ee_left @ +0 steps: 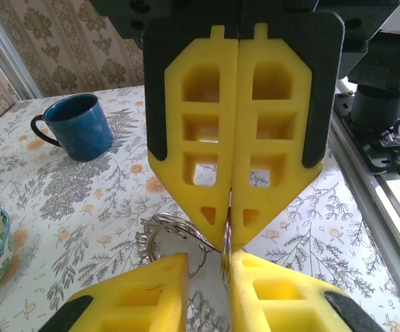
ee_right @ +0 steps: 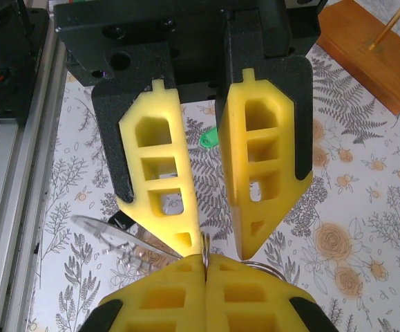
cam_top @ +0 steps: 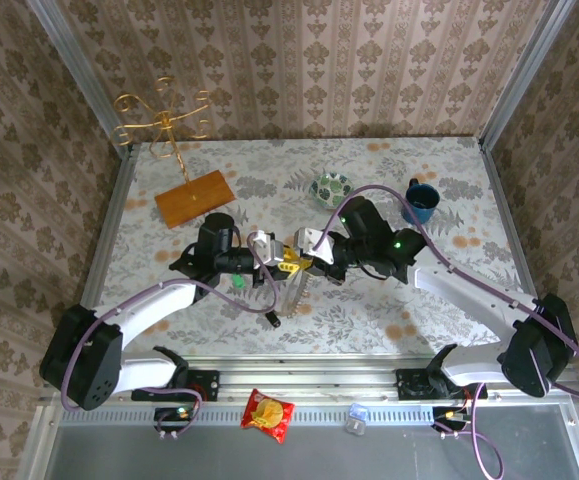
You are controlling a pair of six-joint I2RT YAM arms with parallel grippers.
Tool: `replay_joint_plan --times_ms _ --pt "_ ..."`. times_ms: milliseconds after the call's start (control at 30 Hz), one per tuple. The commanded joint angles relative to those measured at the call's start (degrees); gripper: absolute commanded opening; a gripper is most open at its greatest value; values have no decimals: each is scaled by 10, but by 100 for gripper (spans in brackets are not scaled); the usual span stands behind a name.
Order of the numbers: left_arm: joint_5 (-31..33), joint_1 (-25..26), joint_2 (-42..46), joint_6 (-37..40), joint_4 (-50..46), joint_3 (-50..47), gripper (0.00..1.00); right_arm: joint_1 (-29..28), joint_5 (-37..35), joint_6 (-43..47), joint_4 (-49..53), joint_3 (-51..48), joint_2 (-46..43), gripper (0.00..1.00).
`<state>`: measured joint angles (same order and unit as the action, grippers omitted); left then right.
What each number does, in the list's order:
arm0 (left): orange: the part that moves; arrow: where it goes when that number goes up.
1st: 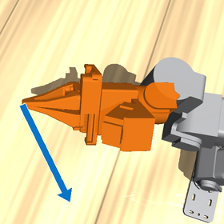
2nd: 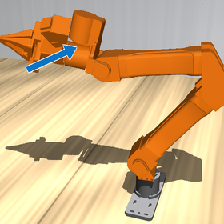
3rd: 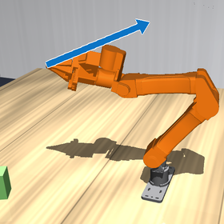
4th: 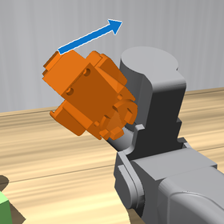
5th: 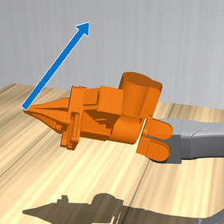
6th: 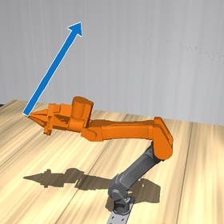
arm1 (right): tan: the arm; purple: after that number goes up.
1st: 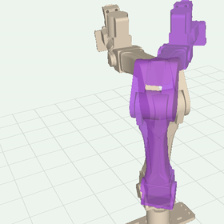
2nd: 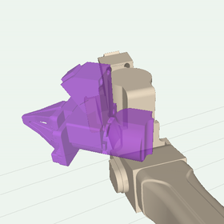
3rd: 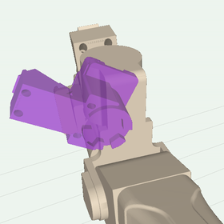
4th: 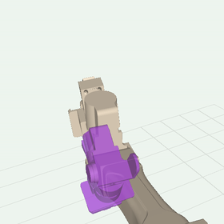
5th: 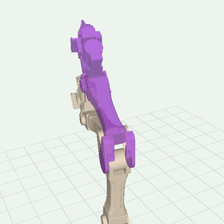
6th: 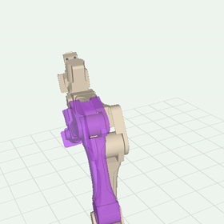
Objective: Put the keys on the keyring
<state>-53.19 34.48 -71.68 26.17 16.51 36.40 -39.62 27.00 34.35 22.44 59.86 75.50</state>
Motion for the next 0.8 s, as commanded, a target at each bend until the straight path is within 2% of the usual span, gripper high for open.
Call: replay_joint_plan --times_ms 0,100,200,300,333,400,500,567,667,767 --pt "-17 5 -7 -2 2 19 17 -8 -3 11 4 22 7 0" --pt "-19 5 -9 -4 2 21 3 -10 2 9 4 24 10 0" --pt "-14 6 -8 -15 8 20 0 -9 -2 0 5 23 8 0" --pt "39 7 2 -54 19 14 0 3 -35 -29 -17 2 -20 27" --pt "78 12 7 -83 22 13 0 11 -48 -45 -28 -11 -38 34" --pt "175 30 16 -135 8 23 0 29 -52 -73 -44 -34 -78 41" --pt "318 68 25 -205 -75 71 0 37 -40 -101 -54 -66 -133 43" --pt "396 88 22 -259 -138 108 0 23 -18 -123 -67 -85 -151 41" --pt "449 106 17 -346 -206 146 0 -18 -6 -151 -97 -109 -149 37" --pt "480 122 14 -428 -253 178 0 -49 -35 -182 -174 -146 -137 30"
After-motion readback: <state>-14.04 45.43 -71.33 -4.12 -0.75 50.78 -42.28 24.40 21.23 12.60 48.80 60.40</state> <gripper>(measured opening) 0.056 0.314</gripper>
